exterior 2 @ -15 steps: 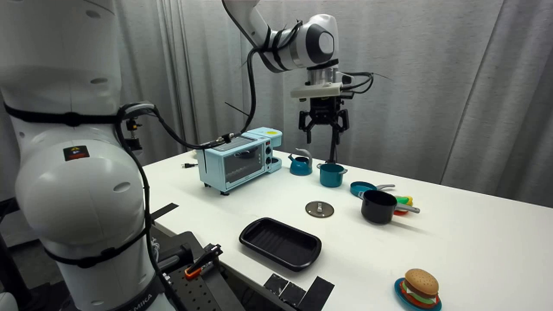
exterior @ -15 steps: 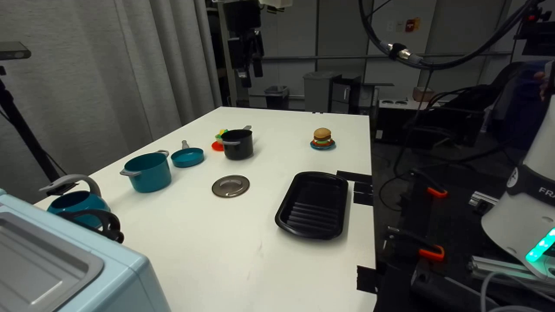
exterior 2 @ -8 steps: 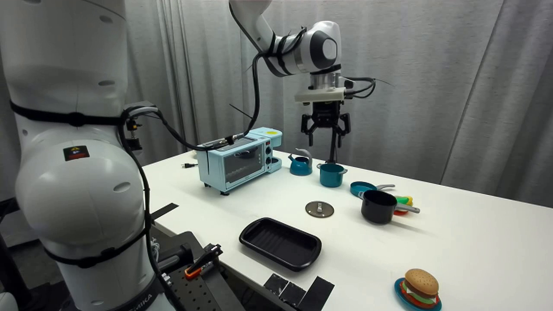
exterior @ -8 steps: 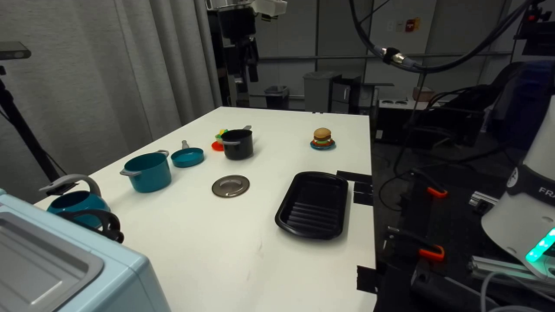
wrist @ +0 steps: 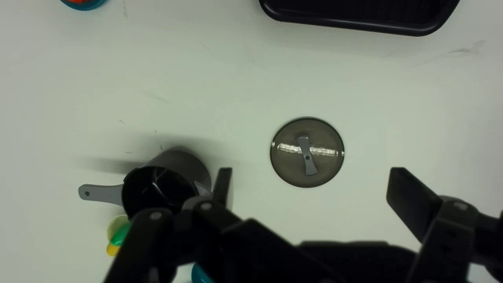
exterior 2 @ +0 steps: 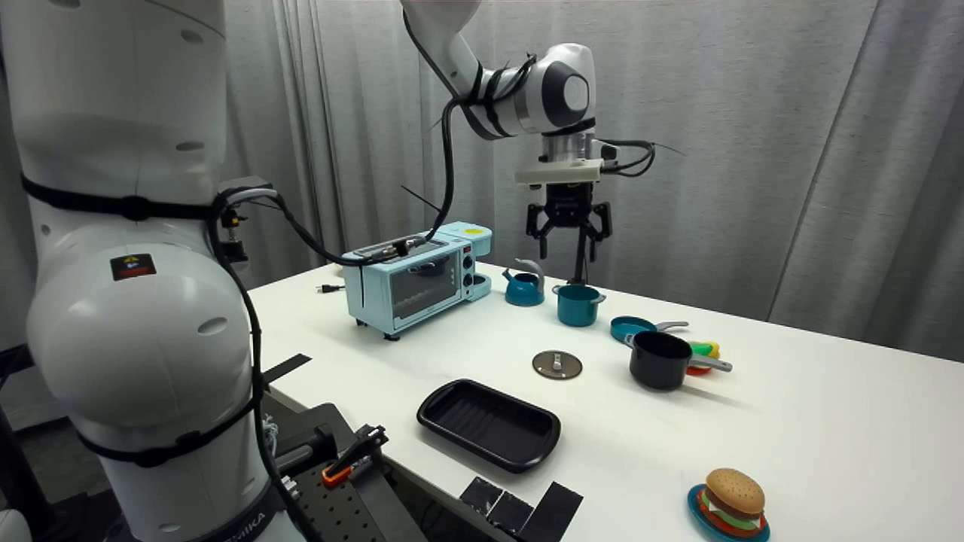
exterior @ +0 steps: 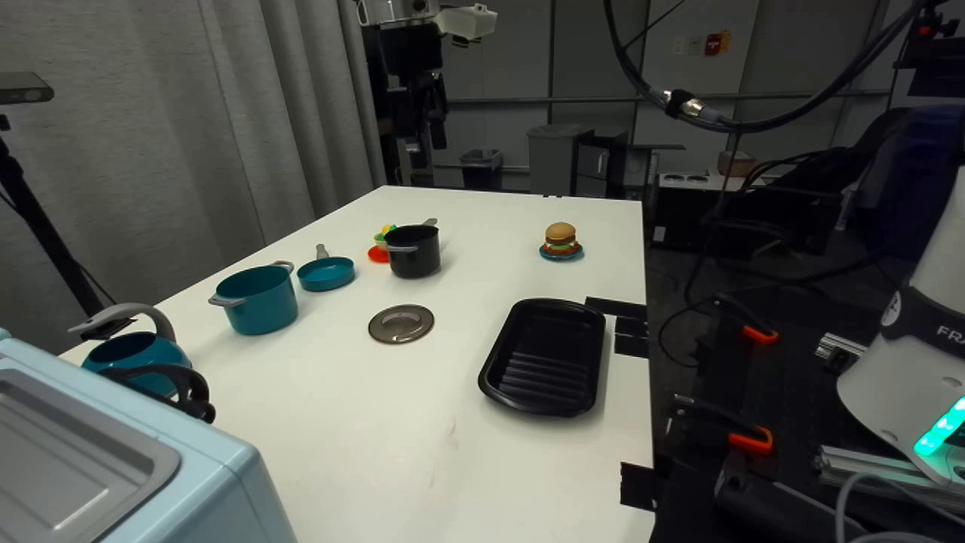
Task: Put the lid on the blue pot
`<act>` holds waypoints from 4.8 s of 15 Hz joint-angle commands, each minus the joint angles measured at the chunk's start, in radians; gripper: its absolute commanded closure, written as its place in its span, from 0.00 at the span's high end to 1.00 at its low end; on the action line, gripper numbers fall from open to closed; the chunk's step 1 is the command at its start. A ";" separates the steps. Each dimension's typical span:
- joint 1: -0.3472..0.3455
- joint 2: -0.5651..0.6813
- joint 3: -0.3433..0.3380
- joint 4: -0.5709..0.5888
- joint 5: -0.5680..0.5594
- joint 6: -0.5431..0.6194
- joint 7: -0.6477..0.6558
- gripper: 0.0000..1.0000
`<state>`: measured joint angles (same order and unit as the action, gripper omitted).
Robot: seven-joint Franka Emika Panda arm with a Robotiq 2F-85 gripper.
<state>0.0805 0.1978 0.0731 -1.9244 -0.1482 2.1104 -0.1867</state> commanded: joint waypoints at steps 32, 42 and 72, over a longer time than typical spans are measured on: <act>0.054 0.432 0.010 0.184 -0.041 0.200 0.023 1.00; 0.062 0.485 0.009 0.222 -0.045 0.213 0.031 1.00; 0.061 0.709 -0.011 0.441 -0.047 0.211 0.023 0.27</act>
<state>0.1387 0.8743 0.0697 -1.5293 -0.1942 2.3240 -0.1637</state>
